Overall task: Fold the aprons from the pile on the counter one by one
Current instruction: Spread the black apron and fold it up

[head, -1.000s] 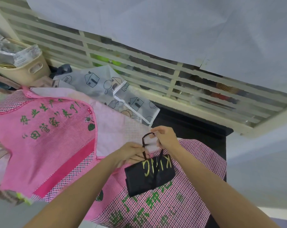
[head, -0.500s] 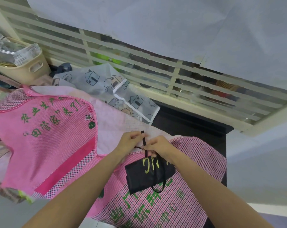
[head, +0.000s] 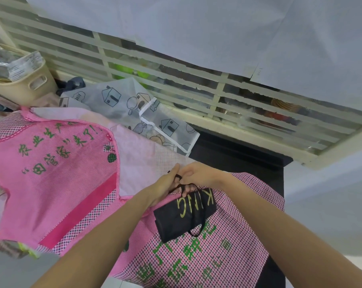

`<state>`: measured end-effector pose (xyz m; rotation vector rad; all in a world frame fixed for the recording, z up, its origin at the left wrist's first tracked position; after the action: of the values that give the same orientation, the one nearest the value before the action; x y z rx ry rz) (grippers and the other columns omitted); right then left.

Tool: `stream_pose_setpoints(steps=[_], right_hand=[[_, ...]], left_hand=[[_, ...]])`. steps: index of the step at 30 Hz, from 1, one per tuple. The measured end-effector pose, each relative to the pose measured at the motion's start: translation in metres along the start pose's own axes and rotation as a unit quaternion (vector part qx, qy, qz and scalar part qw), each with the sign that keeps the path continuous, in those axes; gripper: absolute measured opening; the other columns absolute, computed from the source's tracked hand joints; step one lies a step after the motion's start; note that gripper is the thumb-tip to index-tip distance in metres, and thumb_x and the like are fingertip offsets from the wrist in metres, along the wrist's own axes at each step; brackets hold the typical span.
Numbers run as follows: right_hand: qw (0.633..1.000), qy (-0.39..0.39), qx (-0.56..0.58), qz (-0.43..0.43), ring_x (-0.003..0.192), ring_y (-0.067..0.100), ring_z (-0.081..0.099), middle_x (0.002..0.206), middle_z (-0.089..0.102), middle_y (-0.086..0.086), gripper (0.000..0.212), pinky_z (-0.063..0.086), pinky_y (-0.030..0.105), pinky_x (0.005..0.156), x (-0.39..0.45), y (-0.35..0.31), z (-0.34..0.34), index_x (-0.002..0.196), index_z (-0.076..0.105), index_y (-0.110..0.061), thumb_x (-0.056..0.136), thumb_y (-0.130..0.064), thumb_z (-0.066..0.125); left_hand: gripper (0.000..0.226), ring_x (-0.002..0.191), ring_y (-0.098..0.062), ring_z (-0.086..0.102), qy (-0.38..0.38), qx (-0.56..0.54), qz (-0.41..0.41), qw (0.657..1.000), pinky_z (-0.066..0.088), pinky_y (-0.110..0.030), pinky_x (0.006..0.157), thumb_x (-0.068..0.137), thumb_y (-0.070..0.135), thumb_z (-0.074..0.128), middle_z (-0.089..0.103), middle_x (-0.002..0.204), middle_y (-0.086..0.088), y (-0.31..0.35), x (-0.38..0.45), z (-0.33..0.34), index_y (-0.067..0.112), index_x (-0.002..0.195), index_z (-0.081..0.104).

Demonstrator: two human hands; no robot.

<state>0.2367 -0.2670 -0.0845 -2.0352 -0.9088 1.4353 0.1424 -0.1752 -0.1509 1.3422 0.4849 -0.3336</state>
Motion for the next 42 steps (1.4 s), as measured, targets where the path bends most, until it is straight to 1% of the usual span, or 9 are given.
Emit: stream_pose_setpoints(steps=[4, 6, 10, 15, 21, 26, 31, 36, 42], right_hand=[[0.999, -0.033, 0.009, 0.02, 0.07, 0.011, 0.059, 0.073, 0.065, 0.003, 0.018, 0.052, 0.023, 0.076, -0.004, 0.003, -0.009, 0.083, 0.069, -0.005, 0.092, -0.009, 0.054], [0.997, -0.066, -0.001, 0.037, 0.063, 0.005, 0.054, 0.066, 0.059, -0.003, 0.023, 0.048, 0.014, 0.066, -0.009, -0.005, -0.014, 0.071, 0.064, -0.01, 0.091, -0.007, 0.054], [0.977, -0.083, -0.183, 0.064, 0.059, 0.004, 0.052, 0.063, 0.055, -0.004, 0.026, 0.044, 0.013, 0.06, -0.004, -0.017, -0.013, 0.069, 0.057, -0.013, 0.092, -0.003, 0.049], [0.944, -0.034, -0.325, 0.038, 0.057, 0.012, 0.044, 0.063, 0.049, 0.001, 0.025, 0.035, 0.02, 0.053, 0.008, -0.016, -0.003, 0.067, 0.052, -0.009, 0.091, -0.002, 0.047], [0.958, 0.025, -0.284, -0.033, 0.081, 0.021, 0.059, 0.094, 0.068, 0.01, 0.023, 0.047, 0.031, 0.077, 0.009, -0.014, -0.002, 0.103, 0.071, -0.003, 0.091, -0.012, 0.053], [0.954, -0.028, -0.293, -0.065, 0.066, 0.005, 0.046, 0.066, 0.049, -0.015, 0.015, 0.037, 0.025, 0.07, 0.009, -0.01, -0.002, 0.089, 0.073, -0.006, 0.087, -0.016, 0.062], [0.921, -0.134, -0.363, -0.042, 0.115, 0.023, 0.04, 0.124, 0.052, 0.006, 0.027, 0.032, 0.028, 0.09, -0.006, -0.014, 0.001, 0.106, 0.072, -0.01, 0.09, -0.029, 0.062], [0.934, -0.198, -0.298, 0.013, 0.125, 0.022, 0.04, 0.137, 0.047, 0.008, 0.026, 0.03, 0.023, 0.09, -0.017, -0.014, -0.001, 0.111, 0.068, -0.005, 0.092, -0.019, 0.059], [0.963, -0.14, -0.225, -0.048, 0.114, 0.038, 0.048, 0.119, 0.055, 0.028, 0.028, 0.037, 0.023, 0.087, -0.019, -0.01, -0.001, 0.097, 0.069, 0.008, 0.09, -0.018, 0.06]], left_hand=[[0.08, 0.092, -0.015, 0.064, -0.017, -0.003, -0.035, 0.999, 0.035, -0.031, 0.093, 0.097, 0.056, 0.006, 0.069, 0.081, -0.016, -0.002, 0.003, -0.005, 0.0, 0.104, 0.063], [0.079, 0.063, -0.01, 0.038, -0.017, 0.014, -0.055, 0.998, 0.038, -0.029, 0.083, 0.095, 0.059, 0.007, 0.059, 0.067, -0.012, 0.0, 0.005, -0.006, 0.002, 0.091, 0.06], [0.077, 0.051, -0.005, 0.047, -0.003, 0.015, -0.093, 0.996, 0.038, -0.014, 0.055, 0.098, 0.054, 0.006, 0.056, 0.053, 0.004, 0.008, 0.007, -0.001, 0.005, 0.086, 0.064], [0.071, 0.059, -0.005, 0.052, -0.016, -0.008, -0.151, 0.988, 0.042, -0.019, 0.065, 0.098, 0.056, 0.01, 0.061, 0.066, -0.002, 0.009, 0.008, -0.001, 0.011, 0.089, 0.065], [0.032, 0.057, -0.002, 0.063, -0.022, -0.128, -0.208, 0.97, 0.044, -0.014, 0.057, 0.097, 0.041, 0.041, 0.072, 0.068, 0.003, 0.016, -0.001, -0.009, 0.017, 0.089, 0.062], [0.007, 0.054, -0.011, 0.062, 0.077, -0.143, -0.181, 0.97, 0.053, -0.02, 0.057, 0.088, 0.011, 0.061, 0.066, 0.067, -0.004, 0.019, -0.004, -0.017, 0.006, 0.084, 0.063], [0.023, 0.064, -0.017, 0.054, 0.276, -0.092, -0.12, 0.949, 0.05, -0.022, 0.06, 0.085, -0.01, 0.058, 0.068, 0.064, -0.005, 0.013, 0.01, -0.024, 0.006, 0.073, 0.068], [0.017, 0.094, -0.019, 0.062, 0.394, 0.073, -0.023, 0.916, 0.049, -0.027, 0.085, 0.086, -0.002, 0.059, 0.071, 0.096, -0.005, 0.022, 0.014, -0.028, 0.005, 0.084, 0.074], [0.023, 0.091, -0.021, 0.062, 0.369, 0.076, -0.016, 0.926, 0.05, -0.027, 0.077, 0.09, -0.002, 0.049, 0.067, 0.097, -0.006, 0.016, 0.014, -0.027, 0.009, 0.089, 0.069]])
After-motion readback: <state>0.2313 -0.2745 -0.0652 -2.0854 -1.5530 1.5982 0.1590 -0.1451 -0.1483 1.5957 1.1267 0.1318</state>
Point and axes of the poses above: each hand's wrist, its own x-axis towards the middle knuckle, its own z-axis out of the palm, y = z × x, the point moved 1 cm from there along x, towards the middle knuckle
